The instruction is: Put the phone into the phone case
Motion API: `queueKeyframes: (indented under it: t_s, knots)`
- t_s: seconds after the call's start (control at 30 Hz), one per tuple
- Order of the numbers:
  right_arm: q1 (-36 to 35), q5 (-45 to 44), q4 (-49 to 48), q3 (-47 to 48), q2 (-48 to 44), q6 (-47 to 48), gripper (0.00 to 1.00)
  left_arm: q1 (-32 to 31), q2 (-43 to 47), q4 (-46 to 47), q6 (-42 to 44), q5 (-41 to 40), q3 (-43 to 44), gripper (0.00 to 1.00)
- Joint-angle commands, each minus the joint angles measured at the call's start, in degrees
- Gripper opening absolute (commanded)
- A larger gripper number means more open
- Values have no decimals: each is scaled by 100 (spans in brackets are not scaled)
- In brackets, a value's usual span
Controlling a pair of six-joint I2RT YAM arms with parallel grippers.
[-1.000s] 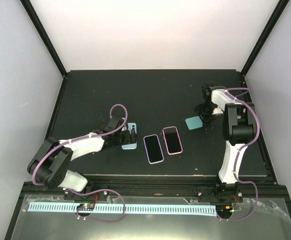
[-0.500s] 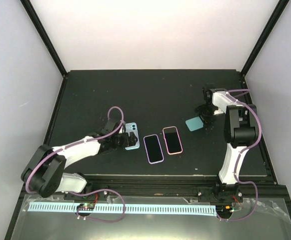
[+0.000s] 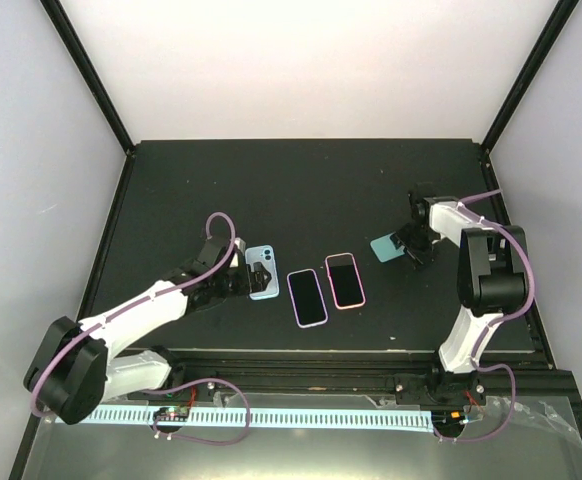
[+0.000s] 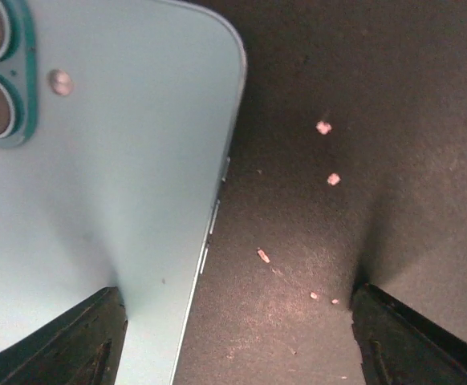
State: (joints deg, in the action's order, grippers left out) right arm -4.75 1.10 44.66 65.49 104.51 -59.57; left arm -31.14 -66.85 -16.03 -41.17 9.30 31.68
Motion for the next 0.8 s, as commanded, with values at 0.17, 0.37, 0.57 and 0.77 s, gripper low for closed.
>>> queueKeyframes:
  t_s: [0.17,0.37,0.57,0.77]
  knots:
    - [-26,376,117,557,271,-402,84,12,353,-196,-143,-24,51,92]
    - [-25,297,515,1201,581,-806,88,18,395,-303,-94,-91,60,93]
    - [-24,259,951,1686,941,-1171,94,16,372,-399,-14,-105,196,93]
    - [-19,368,1066,1752,1136,-1422,95,14,393,-566,73,-178,347,93]
